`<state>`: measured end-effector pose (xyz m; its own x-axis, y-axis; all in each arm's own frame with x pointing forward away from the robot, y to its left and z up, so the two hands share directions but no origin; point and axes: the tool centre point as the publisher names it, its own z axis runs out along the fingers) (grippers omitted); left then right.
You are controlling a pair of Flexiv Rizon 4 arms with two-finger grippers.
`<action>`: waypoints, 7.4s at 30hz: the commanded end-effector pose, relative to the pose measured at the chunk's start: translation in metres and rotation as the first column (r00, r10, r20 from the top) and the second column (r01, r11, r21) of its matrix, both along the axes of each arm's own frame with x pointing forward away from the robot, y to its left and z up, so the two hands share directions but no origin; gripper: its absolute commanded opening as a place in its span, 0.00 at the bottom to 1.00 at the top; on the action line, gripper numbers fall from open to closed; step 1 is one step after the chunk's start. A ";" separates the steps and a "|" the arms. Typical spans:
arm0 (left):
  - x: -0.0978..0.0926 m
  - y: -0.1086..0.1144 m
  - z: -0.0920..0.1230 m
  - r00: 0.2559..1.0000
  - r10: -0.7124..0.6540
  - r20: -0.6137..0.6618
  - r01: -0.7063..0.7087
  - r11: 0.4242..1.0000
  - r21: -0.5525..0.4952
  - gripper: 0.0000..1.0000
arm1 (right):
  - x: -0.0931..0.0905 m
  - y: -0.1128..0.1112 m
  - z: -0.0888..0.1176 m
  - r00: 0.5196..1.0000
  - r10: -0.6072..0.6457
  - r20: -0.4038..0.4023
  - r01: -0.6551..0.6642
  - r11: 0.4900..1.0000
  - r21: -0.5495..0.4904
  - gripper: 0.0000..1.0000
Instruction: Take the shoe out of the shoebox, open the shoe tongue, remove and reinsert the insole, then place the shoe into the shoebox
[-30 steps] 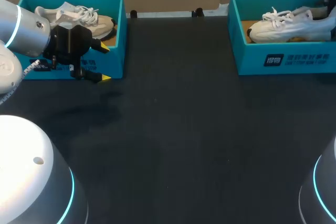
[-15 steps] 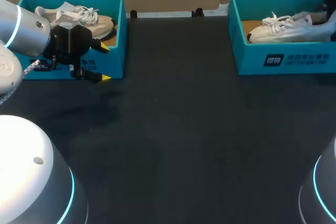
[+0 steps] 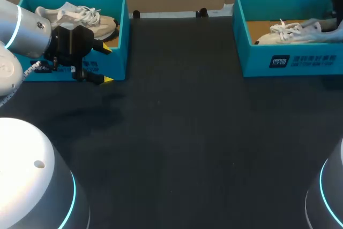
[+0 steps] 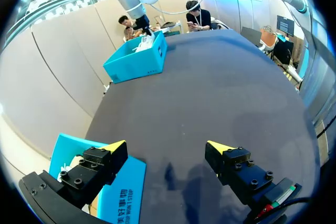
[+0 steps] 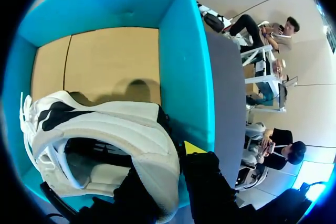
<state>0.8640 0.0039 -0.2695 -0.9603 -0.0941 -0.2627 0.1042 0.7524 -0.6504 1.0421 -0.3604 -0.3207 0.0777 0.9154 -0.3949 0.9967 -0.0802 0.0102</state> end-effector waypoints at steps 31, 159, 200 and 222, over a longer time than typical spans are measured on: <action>-0.001 0.000 0.001 1.000 0.000 -0.001 0.000 1.000 0.003 1.00 | -0.012 -0.001 -0.041 0.999 -0.024 0.033 0.024 1.000 0.019 0.00; 0.095 0.079 0.027 0.784 -0.610 0.111 0.529 0.752 0.393 1.00 | -0.107 0.144 0.104 0.980 -0.018 0.198 -0.003 0.994 0.108 1.00; 0.169 0.151 0.046 0.492 -0.870 -0.020 0.631 0.341 0.697 1.00 | -0.107 0.144 0.104 0.980 -0.018 0.198 -0.003 0.994 0.108 1.00; 0.236 0.221 0.024 0.154 -0.972 -0.176 0.542 -0.066 0.838 1.00 | -0.107 0.144 0.104 0.980 -0.018 0.198 -0.003 0.994 0.108 1.00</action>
